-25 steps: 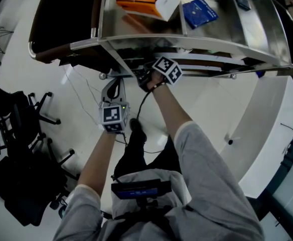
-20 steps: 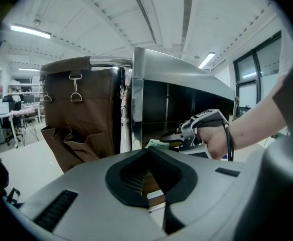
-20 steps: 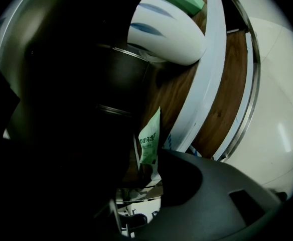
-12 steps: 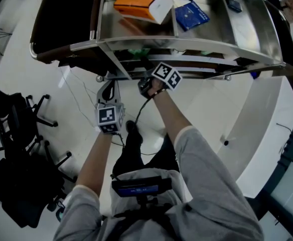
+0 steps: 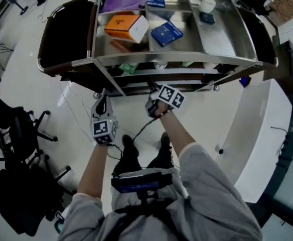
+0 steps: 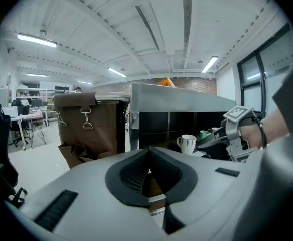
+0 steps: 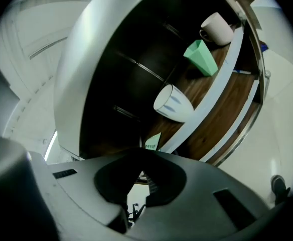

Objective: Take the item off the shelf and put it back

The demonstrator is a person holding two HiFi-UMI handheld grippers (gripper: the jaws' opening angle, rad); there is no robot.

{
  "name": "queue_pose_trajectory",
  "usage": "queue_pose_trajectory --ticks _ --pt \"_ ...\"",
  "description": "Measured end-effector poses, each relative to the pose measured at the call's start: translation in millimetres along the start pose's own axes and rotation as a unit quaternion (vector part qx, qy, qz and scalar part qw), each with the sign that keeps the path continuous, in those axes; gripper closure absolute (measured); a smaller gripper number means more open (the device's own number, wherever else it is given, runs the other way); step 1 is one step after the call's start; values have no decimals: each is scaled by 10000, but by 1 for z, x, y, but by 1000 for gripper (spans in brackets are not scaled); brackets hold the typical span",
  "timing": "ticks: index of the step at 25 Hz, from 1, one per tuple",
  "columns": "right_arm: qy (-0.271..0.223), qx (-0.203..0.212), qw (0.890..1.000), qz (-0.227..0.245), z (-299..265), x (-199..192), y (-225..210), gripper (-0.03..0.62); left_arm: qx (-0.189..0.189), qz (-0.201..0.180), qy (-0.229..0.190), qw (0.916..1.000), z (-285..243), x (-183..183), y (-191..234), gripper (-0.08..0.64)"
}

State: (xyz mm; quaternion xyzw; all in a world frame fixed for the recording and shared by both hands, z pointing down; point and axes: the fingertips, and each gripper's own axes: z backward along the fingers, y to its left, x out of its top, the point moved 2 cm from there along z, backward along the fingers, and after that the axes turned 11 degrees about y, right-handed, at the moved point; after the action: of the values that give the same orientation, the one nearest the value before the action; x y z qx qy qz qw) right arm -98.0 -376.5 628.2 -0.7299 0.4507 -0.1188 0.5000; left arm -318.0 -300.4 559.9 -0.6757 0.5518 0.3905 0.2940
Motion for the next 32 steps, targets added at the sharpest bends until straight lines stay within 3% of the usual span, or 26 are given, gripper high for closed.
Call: queue_pose_trajectory --ticks 6,12,15,21,26,32 --pt "-8 30 9957 924 68 17 20 583 -19 -44 -29 10000 32 18 -26 555" --pt "-255 -325 9785 2018 142 30 13 584 8 -64 -80 9999 59 28 -46 555" --pt "-404 -657 9624 2605 179 33 4 583 12 -90 -65 9999 71 27 -53 555" --pt "-583 -1302 9130 3821 228 35 -6 583 153 -67 -10 9999 82 23 -53 555" --pt "-641 -1776 8917 4115 258 27 -19 584 73 -96 -23 9999 95 20 -60 555" --pt "-832 -1957 8943 3936 285 23 -32 586 37 -66 -86 9999 102 25 -64 555"
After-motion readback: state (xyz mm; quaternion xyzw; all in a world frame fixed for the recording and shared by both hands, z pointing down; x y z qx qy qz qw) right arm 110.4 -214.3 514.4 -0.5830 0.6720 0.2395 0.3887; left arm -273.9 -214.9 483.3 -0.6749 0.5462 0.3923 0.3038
